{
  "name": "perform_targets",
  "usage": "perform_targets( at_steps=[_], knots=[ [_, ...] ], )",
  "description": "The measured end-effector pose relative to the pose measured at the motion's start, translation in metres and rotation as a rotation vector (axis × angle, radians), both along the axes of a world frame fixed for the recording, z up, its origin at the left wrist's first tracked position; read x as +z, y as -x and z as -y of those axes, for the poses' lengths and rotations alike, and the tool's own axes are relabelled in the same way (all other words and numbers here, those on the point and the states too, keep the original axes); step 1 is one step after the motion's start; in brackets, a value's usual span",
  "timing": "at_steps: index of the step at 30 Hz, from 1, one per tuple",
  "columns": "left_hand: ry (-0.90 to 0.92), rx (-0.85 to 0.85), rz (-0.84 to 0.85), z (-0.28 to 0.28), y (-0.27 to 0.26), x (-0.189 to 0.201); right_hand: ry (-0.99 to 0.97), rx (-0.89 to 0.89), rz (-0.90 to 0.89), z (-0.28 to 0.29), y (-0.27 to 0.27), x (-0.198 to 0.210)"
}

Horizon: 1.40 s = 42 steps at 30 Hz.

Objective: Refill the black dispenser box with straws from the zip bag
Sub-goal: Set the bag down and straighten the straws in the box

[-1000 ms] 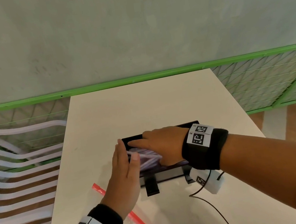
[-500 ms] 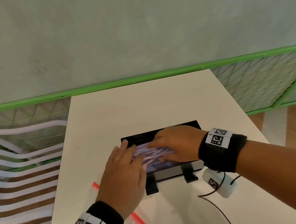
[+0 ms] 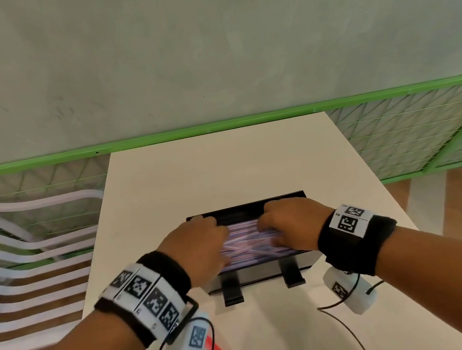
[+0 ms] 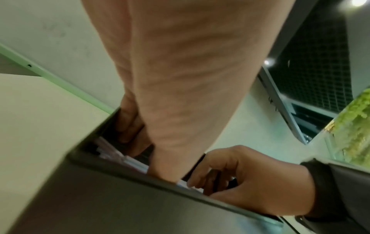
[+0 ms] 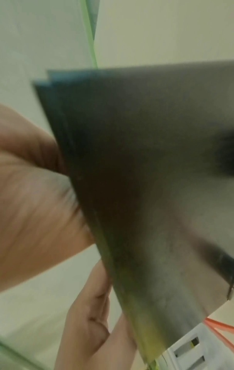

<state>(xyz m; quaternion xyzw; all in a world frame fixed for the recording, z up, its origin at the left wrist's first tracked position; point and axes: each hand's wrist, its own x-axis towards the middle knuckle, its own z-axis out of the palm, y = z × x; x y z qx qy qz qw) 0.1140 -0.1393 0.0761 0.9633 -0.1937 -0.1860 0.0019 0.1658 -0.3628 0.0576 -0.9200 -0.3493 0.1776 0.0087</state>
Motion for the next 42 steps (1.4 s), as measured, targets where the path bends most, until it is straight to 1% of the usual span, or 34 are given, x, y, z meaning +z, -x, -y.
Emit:
perform_targets(
  at_steps=[1, 3, 6, 9, 12, 15, 18, 21, 24, 25, 27, 29, 30, 32, 34, 35, 36, 37, 39, 40, 41, 42],
  knots=[
    [-0.062, -0.023, -0.052, 0.004, -0.005, -0.001, -0.015, -0.021, -0.006, -0.001, 0.0, -0.001],
    [-0.113, -0.042, -0.107, 0.011, -0.013, -0.007, -0.043, -0.046, -0.025, -0.001, 0.002, -0.003],
    [-0.156, -0.07, -0.097, 0.016, -0.017, -0.015, -0.033, 0.02, -0.025, -0.002, 0.002, -0.006],
    [-0.082, -0.042, -0.057, 0.019, -0.02, -0.02, 0.007, 0.07, 0.031, -0.004, 0.0, -0.008],
    [0.023, 0.007, 0.0, 0.019, -0.02, -0.017, -0.05, 0.023, 0.067, 0.0, -0.002, -0.005],
    [0.024, 0.0, 0.092, 0.012, -0.016, -0.013, -0.071, 0.011, 0.077, 0.009, -0.003, 0.0],
    [0.069, 0.059, 0.153, 0.002, -0.013, -0.014, -0.064, -0.037, 0.064, 0.019, -0.004, 0.005],
    [0.054, 0.066, 0.123, 0.001, -0.011, -0.014, -0.031, -0.022, 0.055, 0.02, -0.006, 0.005],
    [-0.01, 0.021, 0.007, 0.011, -0.009, -0.018, 0.016, 0.021, 0.059, 0.015, -0.006, 0.0],
    [0.007, 0.02, -0.01, 0.015, -0.008, -0.019, 0.018, 0.026, 0.055, 0.013, -0.005, -0.002],
    [0.097, 0.035, 0.014, 0.016, -0.009, -0.019, -0.015, 0.041, 0.065, 0.012, -0.005, -0.005],
    [0.164, 0.075, 0.098, 0.012, -0.011, -0.013, -0.096, 0.047, 0.089, 0.012, -0.004, -0.007],
    [0.184, 0.105, 0.14, 0.008, -0.012, -0.009, -0.138, 0.043, 0.085, 0.013, -0.004, -0.006],
    [0.215, 0.185, 0.185, -0.002, -0.014, 0.0, -0.158, 0.054, 0.028, 0.011, -0.002, -0.004],
    [0.279, 0.309, 0.14, -0.01, -0.015, 0.011, -0.125, 0.08, -0.05, 0.009, -0.001, -0.003],
    [0.346, 0.397, 0.106, -0.012, -0.015, 0.016, -0.109, 0.088, -0.063, 0.008, -0.001, -0.003],
    [0.444, 0.508, 0.052, -0.013, -0.015, 0.018, -0.103, 0.087, -0.054, 0.007, -0.001, -0.003],
    [0.587, 0.645, -0.034, -0.011, -0.015, 0.02, -0.107, 0.077, -0.027, 0.007, -0.002, -0.003],
    [0.94, 0.938, -0.319, -0.001, -0.012, 0.024, -0.132, 0.041, 0.023, 0.009, -0.003, -0.003],
    [1.056, 1.032, -0.452, 0.005, -0.01, 0.027, -0.15, 0.026, 0.033, 0.01, -0.004, -0.003],
    [1.081, 1.058, -0.527, 0.009, -0.009, 0.026, -0.169, 0.024, 0.03, 0.012, -0.004, -0.004],
    [1.039, 1.046, -0.545, 0.014, -0.008, 0.022, -0.188, 0.037, 0.021, 0.014, -0.004, -0.006]
  ],
)
